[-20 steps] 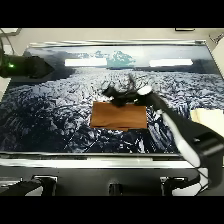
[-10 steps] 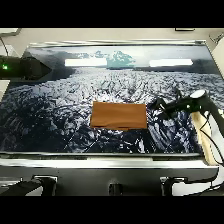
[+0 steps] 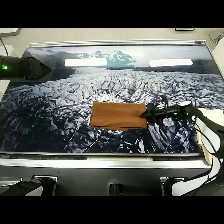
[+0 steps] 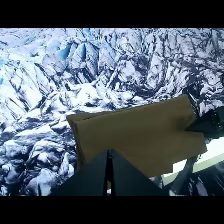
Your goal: Fold the clothes and pants, and hang the long-sleeved shirts on hangers.
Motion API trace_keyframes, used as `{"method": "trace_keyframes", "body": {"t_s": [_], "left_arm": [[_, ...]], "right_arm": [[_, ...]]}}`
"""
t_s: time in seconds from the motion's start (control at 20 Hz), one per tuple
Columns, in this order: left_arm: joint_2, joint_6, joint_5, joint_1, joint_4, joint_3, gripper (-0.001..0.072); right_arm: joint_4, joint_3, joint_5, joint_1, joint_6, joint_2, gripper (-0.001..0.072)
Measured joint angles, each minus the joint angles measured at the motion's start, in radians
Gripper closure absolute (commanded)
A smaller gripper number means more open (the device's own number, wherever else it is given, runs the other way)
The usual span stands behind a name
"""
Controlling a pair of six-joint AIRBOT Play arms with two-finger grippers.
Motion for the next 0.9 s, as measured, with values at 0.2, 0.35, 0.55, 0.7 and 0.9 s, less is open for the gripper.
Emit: {"method": "trace_keyframes", "body": {"t_s": [0.2,0.35,0.55,0.7,0.9], "left_arm": [[0.0,-0.001,0.0,0.0,-0.002,0.0,0.0682],[0.0,-0.001,0.0,0.0,-0.002,0.0,0.0682],[0.0,-0.001,0.0,0.0,-0.002,0.0,0.0682],[0.0,0.0,0.0,0.0,-0.002,0.0,0.0682],[0.0,0.0,0.0,0.0,-0.002,0.0,0.0682]], "right_arm": [[0.08,0.028,0.0,0.0,-0.021,-0.007,0.0671],[0.104,0.127,0.087,-0.04,-0.016,-0.007,0.0674],[0.083,0.335,0.185,-0.161,0.075,0.011,0.0674],[0.0,0.49,0.217,-0.277,0.167,0.044,0.0674],[-0.106,0.651,0.237,-0.462,0.279,0.093,0.0674]]}}
